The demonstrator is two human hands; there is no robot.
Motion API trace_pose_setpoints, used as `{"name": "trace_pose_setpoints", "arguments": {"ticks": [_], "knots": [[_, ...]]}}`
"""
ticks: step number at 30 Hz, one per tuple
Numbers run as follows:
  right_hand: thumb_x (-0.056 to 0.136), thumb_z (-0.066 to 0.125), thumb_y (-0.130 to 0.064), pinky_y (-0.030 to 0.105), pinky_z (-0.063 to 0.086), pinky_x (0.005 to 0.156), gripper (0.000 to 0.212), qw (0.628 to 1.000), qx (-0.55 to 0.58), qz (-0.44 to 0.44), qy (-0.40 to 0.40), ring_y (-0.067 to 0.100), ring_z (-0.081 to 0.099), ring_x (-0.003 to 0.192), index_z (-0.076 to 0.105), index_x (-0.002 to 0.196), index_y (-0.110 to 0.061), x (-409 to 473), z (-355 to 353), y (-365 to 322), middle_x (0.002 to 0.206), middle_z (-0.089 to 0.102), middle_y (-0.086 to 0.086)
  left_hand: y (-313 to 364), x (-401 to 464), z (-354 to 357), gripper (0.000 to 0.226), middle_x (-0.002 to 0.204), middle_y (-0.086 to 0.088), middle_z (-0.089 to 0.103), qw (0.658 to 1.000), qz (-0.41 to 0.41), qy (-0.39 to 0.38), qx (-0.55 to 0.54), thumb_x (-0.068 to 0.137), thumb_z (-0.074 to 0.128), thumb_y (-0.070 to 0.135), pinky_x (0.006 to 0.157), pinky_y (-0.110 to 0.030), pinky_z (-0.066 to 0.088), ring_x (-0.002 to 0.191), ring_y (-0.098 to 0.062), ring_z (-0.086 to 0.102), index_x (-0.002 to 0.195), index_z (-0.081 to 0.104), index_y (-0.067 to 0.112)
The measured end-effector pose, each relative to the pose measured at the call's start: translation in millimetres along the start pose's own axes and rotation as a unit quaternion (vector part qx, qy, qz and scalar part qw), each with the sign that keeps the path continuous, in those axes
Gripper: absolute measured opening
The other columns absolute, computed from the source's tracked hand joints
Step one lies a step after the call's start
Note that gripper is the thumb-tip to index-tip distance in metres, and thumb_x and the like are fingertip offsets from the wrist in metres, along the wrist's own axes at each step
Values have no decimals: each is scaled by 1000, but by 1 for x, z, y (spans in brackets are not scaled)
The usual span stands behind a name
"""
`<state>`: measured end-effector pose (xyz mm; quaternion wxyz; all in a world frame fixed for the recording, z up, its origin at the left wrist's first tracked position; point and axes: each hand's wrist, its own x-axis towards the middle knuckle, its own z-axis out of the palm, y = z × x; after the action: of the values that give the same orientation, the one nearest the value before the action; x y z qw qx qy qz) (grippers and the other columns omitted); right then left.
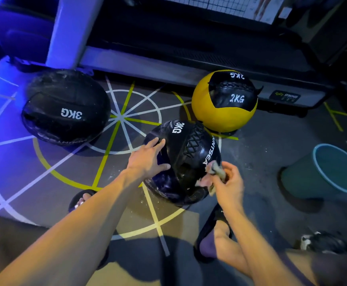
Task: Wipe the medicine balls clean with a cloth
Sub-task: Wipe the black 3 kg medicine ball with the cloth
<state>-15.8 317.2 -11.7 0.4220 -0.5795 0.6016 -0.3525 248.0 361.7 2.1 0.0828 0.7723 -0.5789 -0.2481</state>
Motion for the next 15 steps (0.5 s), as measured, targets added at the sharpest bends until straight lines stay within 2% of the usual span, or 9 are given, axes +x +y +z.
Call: {"name": "trace_pose_setpoints", "arguments": {"ticks": [3,7,10,13,15], "knots": [[85,72,0,39,56,94,44,1000,11,13,15,12,67,104,62,107,-37,-7,16,10,109,68,-9,2,6,1,94,171,8,15,1000,-4,16,6,90,68,60,113,-50,37,151,-27,28,164,17,34],[85,72,-1,45,54,94,31,998,-34,23,56,14,64,101,67,101,-27,-6,28,17,108,58,-11,6,12,0,94,170,8,17,1000,-5,24,6,88,69,62,114,-51,35,151,-26,29,163,19,35],[84,75,-7,45,56,88,21,993,-50,24,104,16,62,95,67,93,-25,-11,44,8,103,57,-7,7,13,3,94,170,7,19,999,-6,31,2,88,70,60,115,-54,36,151,-28,30,163,20,35],[83,77,-6,30,60,75,21,996,-58,-1,67,12,63,91,66,92,-22,-28,76,-7,101,53,-14,8,15,6,93,169,7,21,999,-8,42,3,88,71,58,115,-53,37,150,-29,31,163,21,34],[83,76,-10,29,56,69,18,984,-140,-112,9,7,59,83,63,91,-20,-39,88,-6,96,51,-15,6,17,3,93,169,6,22,999,-14,48,5,88,72,57,115,-51,35,150,-27,31,162,22,33]]}}
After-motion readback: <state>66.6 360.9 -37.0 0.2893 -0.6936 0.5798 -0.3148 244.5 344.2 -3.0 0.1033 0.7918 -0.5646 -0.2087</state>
